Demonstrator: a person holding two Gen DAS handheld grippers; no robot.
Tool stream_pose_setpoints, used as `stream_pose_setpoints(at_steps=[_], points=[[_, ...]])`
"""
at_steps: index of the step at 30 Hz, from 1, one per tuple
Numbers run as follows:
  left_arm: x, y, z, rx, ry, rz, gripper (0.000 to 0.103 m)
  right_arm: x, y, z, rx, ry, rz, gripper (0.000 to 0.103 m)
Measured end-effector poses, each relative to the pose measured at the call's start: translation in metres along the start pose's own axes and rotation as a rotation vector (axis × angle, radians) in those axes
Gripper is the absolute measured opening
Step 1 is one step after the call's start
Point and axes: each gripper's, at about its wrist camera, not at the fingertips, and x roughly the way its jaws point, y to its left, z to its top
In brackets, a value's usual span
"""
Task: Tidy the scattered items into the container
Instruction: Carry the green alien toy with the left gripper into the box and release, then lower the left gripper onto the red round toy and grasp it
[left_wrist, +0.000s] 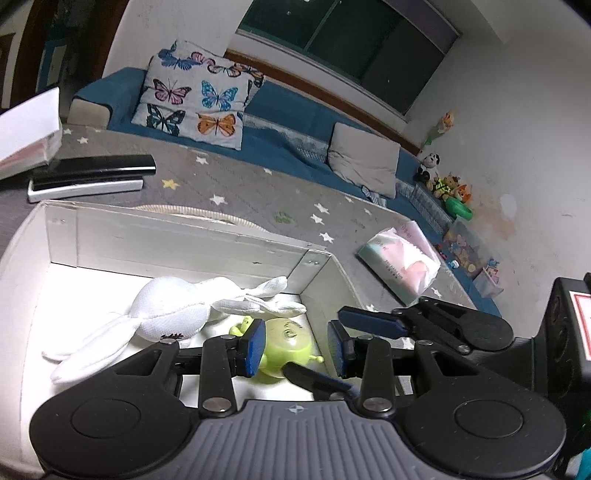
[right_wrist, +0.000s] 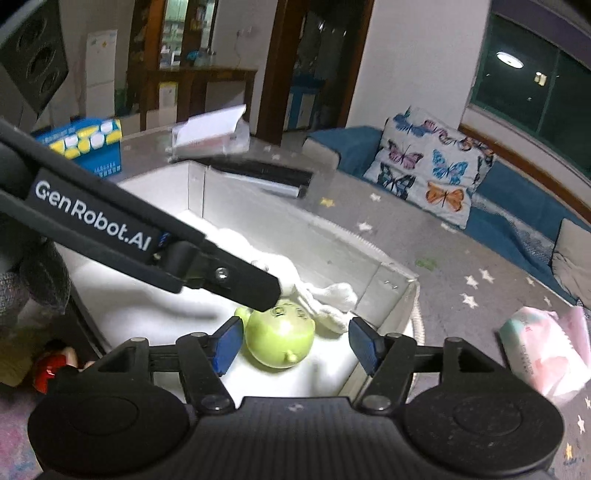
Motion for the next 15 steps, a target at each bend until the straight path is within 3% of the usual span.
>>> stream_pose_setpoints(at_steps=[6, 15], points=[[-0.026, -0.012, -0.010, 0.017, -0.048, 0.015, 0.039, -0.043, -0.002, -0.009, 0.037, -0.094, -0.025, 0.076], [-0.061, -0.029, -0.042, 0.046, -0.086, 0.006, 0.039, -0.097, 0.016, -0.036, 0.065, -0.181, -0.029, 0.083]])
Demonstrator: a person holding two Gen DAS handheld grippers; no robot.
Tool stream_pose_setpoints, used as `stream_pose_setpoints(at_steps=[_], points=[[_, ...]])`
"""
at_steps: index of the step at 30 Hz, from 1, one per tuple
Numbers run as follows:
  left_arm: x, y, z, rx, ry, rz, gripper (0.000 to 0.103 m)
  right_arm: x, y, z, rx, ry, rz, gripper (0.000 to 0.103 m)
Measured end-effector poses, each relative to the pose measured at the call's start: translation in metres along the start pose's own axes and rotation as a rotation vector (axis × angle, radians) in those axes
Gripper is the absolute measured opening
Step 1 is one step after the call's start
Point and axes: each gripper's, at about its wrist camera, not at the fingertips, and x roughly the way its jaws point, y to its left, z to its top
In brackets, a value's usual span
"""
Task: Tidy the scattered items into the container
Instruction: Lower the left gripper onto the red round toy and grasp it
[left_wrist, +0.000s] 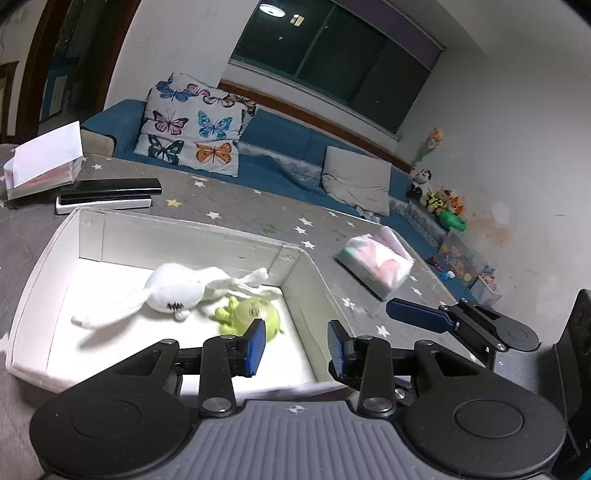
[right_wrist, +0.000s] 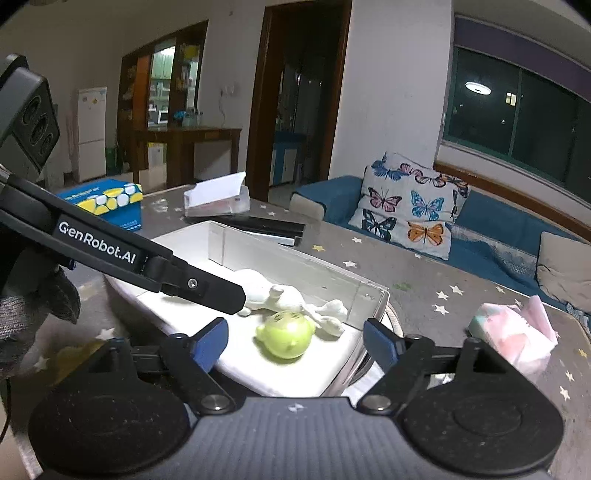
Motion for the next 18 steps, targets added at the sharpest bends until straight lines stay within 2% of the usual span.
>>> stream_pose_setpoints(at_steps=[9, 18], points=[[-0.020, -0.003, -0.034, -0.014, 0.011, -0.008, 0.039, -0.030, 0.022, -0.028, 0.023, -0.023, 0.011, 0.087], [-0.023, -0.011, -0.063, -0.046, 0.037, -0.054, 0.039, -0.034, 0.027, -0.064, 0.073, 0.028, -0.006, 0.087]])
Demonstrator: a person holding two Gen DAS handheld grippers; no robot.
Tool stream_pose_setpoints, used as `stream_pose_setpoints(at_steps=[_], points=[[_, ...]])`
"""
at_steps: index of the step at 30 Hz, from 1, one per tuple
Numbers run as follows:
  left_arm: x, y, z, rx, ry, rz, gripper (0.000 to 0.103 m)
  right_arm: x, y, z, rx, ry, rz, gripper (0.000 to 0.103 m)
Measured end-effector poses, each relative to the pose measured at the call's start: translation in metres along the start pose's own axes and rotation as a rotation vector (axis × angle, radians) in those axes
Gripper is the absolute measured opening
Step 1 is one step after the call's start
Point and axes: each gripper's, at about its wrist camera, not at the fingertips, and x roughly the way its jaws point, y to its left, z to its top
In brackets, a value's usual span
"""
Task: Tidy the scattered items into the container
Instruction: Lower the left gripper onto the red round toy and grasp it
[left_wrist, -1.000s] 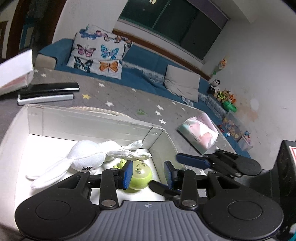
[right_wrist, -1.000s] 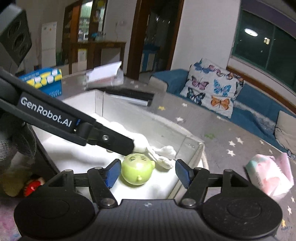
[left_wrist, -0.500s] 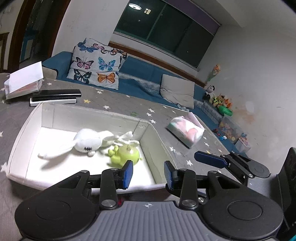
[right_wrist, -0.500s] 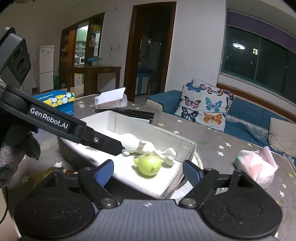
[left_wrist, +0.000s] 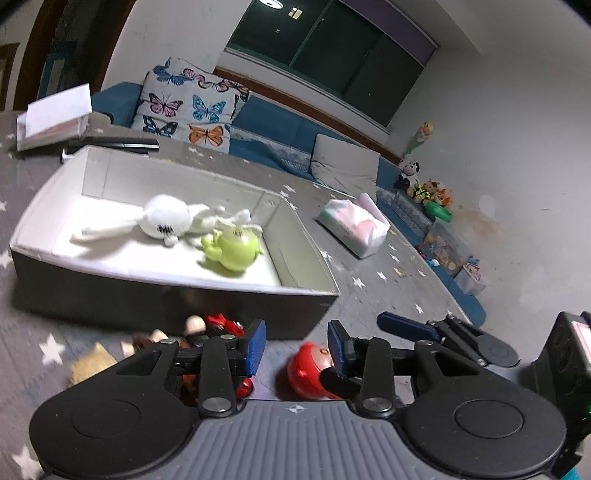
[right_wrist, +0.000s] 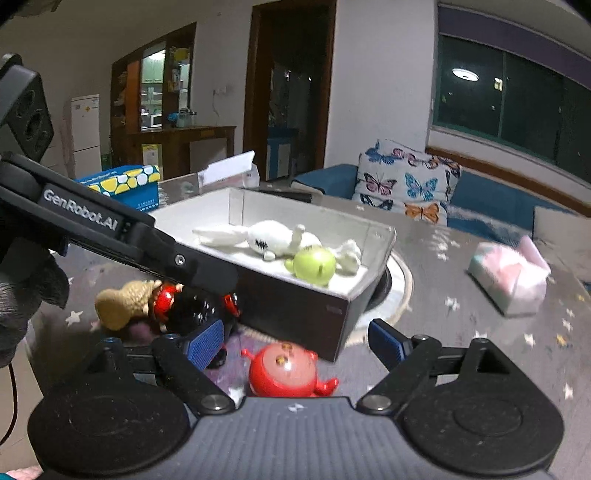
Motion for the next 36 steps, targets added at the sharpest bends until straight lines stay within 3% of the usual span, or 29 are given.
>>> stream_pose_setpoints(at_steps=[20, 32, 36], points=[[0.038, 0.000, -0.012, -0.087, 0.085, -0.049, 0.039, 0.028, -0.010, -0.033, 0.128, 0.088, 0.027, 0.085], [0.049, 0.004, -0.015, -0.119, 0.112, -0.047, 0.039, 0.039, -0.011, -0.035, 0.156, 0.096, 0.037, 0.068], [0.048, 0.004, -0.016, -0.111, 0.112, -0.046, 0.039, 0.040, -0.010, -0.035, 0.154, 0.098, 0.036, 0.068]])
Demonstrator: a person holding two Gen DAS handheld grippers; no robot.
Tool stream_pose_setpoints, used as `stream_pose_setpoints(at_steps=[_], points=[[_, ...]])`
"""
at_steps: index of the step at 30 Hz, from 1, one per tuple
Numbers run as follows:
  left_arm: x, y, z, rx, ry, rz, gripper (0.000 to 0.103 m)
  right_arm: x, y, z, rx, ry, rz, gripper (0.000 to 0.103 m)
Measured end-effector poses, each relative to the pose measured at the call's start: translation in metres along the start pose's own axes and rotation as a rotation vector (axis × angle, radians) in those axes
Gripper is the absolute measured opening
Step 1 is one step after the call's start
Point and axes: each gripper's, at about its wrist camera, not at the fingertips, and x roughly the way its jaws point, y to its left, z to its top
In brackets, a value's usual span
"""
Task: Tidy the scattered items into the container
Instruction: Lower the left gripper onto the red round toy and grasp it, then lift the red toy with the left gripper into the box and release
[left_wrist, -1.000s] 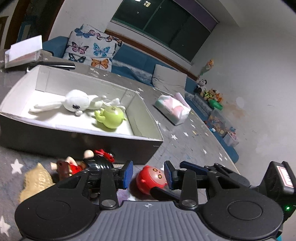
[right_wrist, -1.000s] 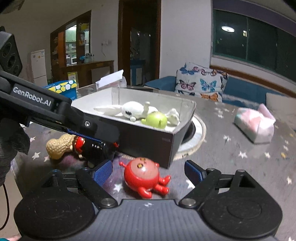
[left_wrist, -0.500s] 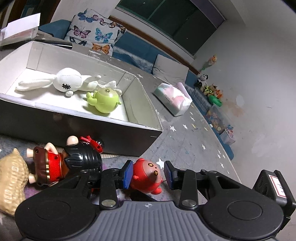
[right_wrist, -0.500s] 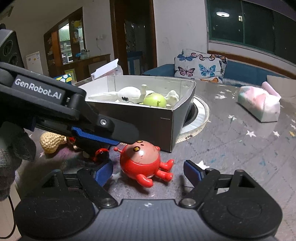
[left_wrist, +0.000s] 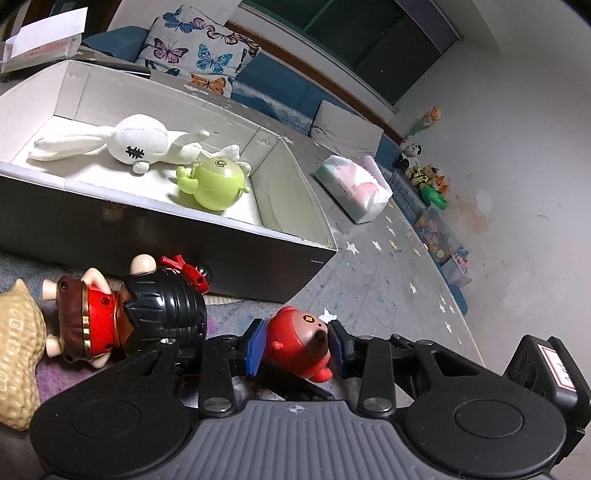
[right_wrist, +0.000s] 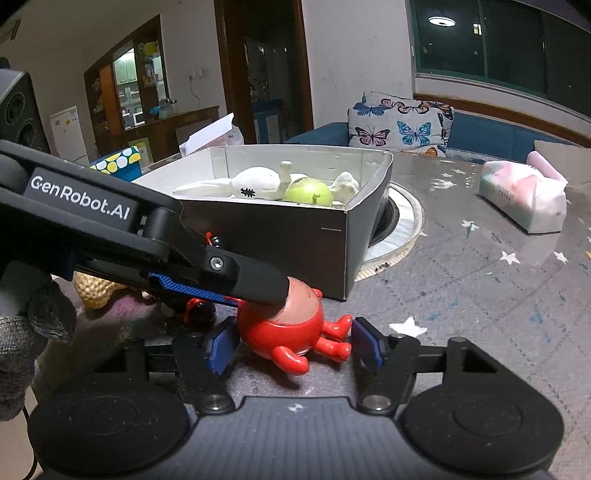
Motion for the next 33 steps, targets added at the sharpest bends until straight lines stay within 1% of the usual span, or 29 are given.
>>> stream_pose_setpoints(at_steps=[14, 20, 24, 28, 33], points=[[0.000, -0.001, -0.001, 0.013, -0.003, -0.006, 0.036, 0.002, 0.000, -0.001, 0.014, 0.000, -0.002, 0.067], [-0.008, -0.007, -0.002, 0.023, -0.015, -0.021, 0.035, -0.007, 0.003, 0.000, 0.002, -0.016, -0.009, 0.067], [-0.021, -0.014, 0.000, 0.044, -0.044, -0.042, 0.035, -0.019, 0.008, 0.007, -0.024, -0.044, -0.019, 0.067], [-0.038, -0.021, 0.008, 0.055, -0.096, -0.058, 0.035, -0.031, 0.014, 0.023, -0.063, -0.090, -0.026, 0.067], [-0.054, -0.022, 0.025, 0.056, -0.161, -0.049, 0.035, -0.032, 0.023, 0.048, -0.120, -0.127, -0.012, 0.067]])
